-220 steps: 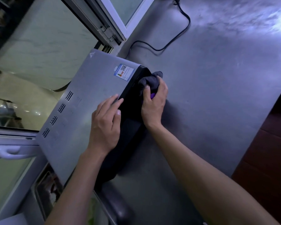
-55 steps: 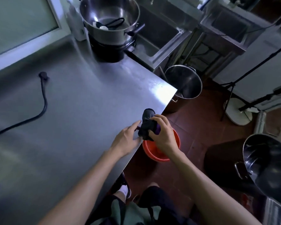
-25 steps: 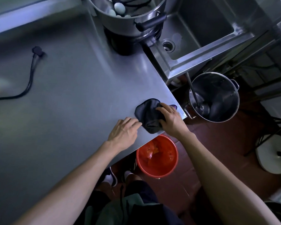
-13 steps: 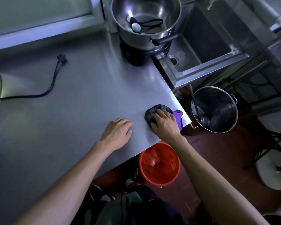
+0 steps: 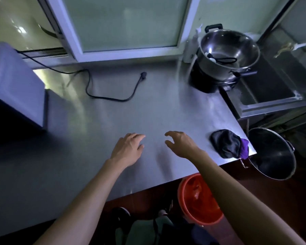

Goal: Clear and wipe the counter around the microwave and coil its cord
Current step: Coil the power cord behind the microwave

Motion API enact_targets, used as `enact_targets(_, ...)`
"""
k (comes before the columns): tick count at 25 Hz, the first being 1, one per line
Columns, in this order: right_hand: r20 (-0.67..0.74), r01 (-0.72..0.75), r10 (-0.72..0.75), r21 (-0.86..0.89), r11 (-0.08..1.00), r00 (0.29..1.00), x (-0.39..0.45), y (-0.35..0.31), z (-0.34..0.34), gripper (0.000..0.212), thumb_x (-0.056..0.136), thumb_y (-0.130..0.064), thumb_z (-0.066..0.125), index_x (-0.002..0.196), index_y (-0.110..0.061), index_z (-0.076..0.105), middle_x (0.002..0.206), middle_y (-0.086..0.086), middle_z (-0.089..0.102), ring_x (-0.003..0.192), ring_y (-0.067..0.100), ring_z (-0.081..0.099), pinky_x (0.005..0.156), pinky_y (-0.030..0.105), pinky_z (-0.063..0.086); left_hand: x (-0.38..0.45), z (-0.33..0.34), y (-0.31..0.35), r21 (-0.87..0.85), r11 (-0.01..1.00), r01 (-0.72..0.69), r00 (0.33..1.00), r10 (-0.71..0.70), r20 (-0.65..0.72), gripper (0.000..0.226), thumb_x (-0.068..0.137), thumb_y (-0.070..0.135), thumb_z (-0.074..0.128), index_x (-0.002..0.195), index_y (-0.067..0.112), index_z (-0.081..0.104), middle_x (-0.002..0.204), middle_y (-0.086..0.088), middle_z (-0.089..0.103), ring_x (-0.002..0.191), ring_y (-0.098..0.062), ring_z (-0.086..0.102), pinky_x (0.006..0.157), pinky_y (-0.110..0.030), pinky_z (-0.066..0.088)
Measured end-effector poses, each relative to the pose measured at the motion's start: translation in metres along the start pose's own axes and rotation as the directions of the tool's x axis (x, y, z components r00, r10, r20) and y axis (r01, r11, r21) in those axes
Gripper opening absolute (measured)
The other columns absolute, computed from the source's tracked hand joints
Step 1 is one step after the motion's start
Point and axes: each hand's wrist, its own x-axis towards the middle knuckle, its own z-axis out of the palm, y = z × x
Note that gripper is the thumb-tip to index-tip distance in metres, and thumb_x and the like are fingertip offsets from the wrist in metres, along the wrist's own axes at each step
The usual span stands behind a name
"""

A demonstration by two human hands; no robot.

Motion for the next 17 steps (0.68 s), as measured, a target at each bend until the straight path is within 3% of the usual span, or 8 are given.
enact_targets(4,0.000,0.099,-0.099,-0.032,0.995,0.995,0.020,-0.078,0.004,0.039,0.102,-0.038,0.048,0.139,-0.023,0.052,0.143,0.003,0.056,0.124,0.025,0.056,0.104,0.043,0.046,-0.032,-0.040,-0.061,-0.006,0.998,0.068,0.991,-0.068,-0.112,0.043,0.098,0.030,0.051,0.140,0.021,0.051,0.141,0.002,0.053,0.130,-0.021,0.045,0.103,-0.039,0.040)
enact_targets(8,0.008,0.152,-0.152,-0.069,0.986,0.988,0.032,-0.125,0.006,0.040,0.102,-0.038,0.048,0.139,-0.024,0.051,0.144,0.003,0.055,0.126,0.025,0.055,0.103,0.040,0.045,-0.051,-0.065,-0.100,-0.010,0.995,0.101,0.983,-0.102,-0.150,0.043,0.098,0.029,0.051,0.140,0.021,0.050,0.141,0.001,0.053,0.129,-0.022,0.046,0.102,-0.040,0.040)
enact_targets(12,0.024,0.154,-0.153,-0.076,0.985,0.988,0.046,-0.136,0.007,0.039,0.102,-0.037,0.048,0.139,-0.024,0.052,0.142,0.002,0.056,0.122,0.024,0.057,0.098,0.038,0.047,-0.051,-0.066,-0.123,-0.021,0.991,0.133,0.979,-0.134,-0.155,0.043,0.098,0.029,0.051,0.141,0.021,0.050,0.142,0.002,0.052,0.129,-0.022,0.046,0.103,-0.041,0.040)
enact_targets(17,0.052,0.149,-0.146,-0.055,0.987,0.988,0.076,-0.123,0.010,0.039,0.102,-0.035,0.049,0.139,-0.022,0.052,0.142,0.002,0.057,0.125,0.024,0.056,0.102,0.038,0.047,-0.021,-0.057,-0.132,-0.037,0.990,0.137,0.984,-0.141,-0.112,0.043,0.098,0.030,0.051,0.140,0.022,0.050,0.141,0.003,0.053,0.129,-0.022,0.046,0.102,-0.040,0.041)
